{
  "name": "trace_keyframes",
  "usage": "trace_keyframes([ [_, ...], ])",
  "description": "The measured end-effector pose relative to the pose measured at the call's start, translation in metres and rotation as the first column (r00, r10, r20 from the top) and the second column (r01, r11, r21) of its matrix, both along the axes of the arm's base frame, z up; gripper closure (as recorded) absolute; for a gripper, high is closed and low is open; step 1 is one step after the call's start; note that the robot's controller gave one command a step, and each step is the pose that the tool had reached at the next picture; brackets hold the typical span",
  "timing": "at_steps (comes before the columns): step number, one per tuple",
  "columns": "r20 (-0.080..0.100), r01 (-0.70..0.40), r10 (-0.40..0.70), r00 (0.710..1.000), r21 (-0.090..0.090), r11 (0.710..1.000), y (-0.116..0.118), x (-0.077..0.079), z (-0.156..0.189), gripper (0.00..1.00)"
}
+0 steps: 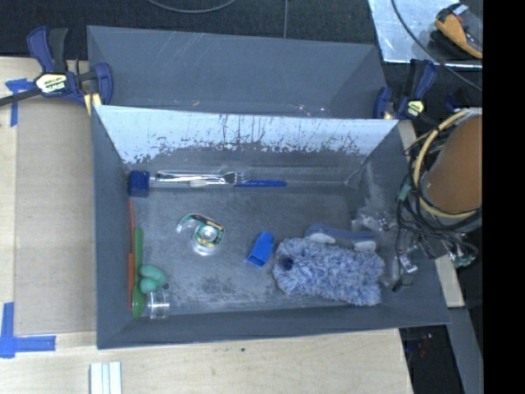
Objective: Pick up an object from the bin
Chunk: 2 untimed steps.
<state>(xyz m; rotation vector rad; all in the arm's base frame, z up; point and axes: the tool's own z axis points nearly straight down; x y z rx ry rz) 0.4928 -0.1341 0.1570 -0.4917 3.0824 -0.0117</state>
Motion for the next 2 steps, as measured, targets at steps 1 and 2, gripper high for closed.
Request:
trace_keyframes([
  [1, -0.017, -0.409, 0.409, 0.912, 0.001, 0.913, 0.005, -0.006, -0.058, 0.0],
  [2, -0.002, -0.351, 0.351, 0.936, 0.012, 0.936, -0.008, 0.021, -0.087, 0.0],
])
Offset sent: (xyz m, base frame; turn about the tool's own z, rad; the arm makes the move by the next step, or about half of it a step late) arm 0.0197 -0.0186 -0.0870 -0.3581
